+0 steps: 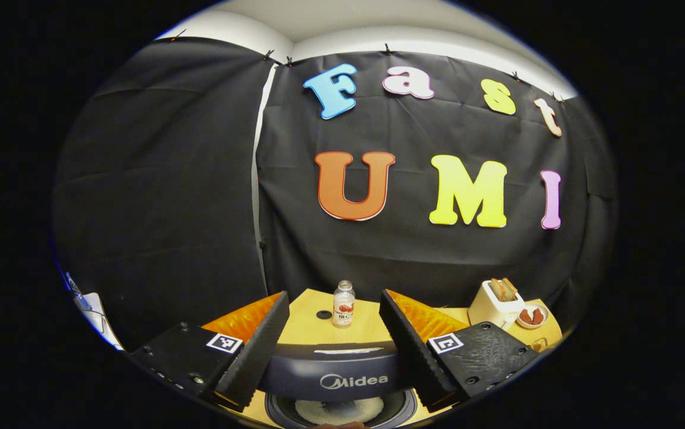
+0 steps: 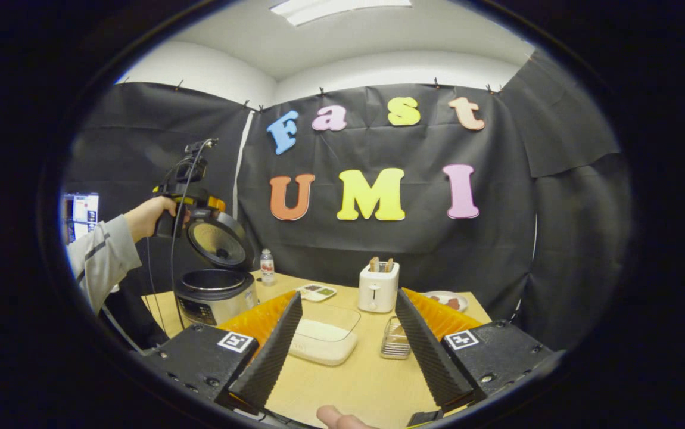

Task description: Close the left gripper, press the button to open the rice cooker; take a wooden spoon from the chopstick holder with the right hand, scoop a spoonful of rice and pour it into the rice cooker, then put the wooden spoon back into the chopstick holder.

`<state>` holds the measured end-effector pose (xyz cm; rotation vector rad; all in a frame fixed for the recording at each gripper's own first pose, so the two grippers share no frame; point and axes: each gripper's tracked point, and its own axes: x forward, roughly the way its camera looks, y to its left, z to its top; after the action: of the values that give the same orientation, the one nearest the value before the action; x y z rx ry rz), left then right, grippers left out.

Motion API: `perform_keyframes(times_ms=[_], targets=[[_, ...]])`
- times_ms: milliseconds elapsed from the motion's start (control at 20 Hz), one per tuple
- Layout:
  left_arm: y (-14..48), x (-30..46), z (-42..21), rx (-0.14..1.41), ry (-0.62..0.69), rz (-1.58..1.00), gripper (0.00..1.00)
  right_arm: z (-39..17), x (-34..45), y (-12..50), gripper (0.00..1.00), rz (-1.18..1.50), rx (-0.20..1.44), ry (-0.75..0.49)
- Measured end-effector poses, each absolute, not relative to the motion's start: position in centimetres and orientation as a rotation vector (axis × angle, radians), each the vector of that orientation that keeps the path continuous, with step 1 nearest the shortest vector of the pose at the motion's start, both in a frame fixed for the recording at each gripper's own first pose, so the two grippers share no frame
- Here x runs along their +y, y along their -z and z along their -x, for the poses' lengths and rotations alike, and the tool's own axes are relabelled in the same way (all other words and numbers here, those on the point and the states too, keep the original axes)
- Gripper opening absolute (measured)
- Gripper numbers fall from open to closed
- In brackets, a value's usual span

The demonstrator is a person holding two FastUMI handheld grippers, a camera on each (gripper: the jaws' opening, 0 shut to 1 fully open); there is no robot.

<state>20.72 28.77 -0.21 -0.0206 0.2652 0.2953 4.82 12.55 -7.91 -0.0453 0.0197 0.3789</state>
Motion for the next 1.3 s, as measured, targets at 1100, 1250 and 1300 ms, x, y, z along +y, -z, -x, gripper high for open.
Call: perform_keyframes(times_ms=[1100,1250,1300], targets=[[11.8,25.4,-11.5,0.271,-0.301,-0.008,0.99,-2.1,13.1,8.4,1.0,0.032,0.023,-0.375],[12.6,25.2,-10.8,0.259,-0.311,-0.012,1.0,-2.1,13.0,8.6,1.0,0.031,0.027,-0.376],[13.0,25.1,-10.6,0.265,-0.314,-0.011,0.99,-2.0,13.0,8.8,1.0,0.03,0.028,-0.375]])
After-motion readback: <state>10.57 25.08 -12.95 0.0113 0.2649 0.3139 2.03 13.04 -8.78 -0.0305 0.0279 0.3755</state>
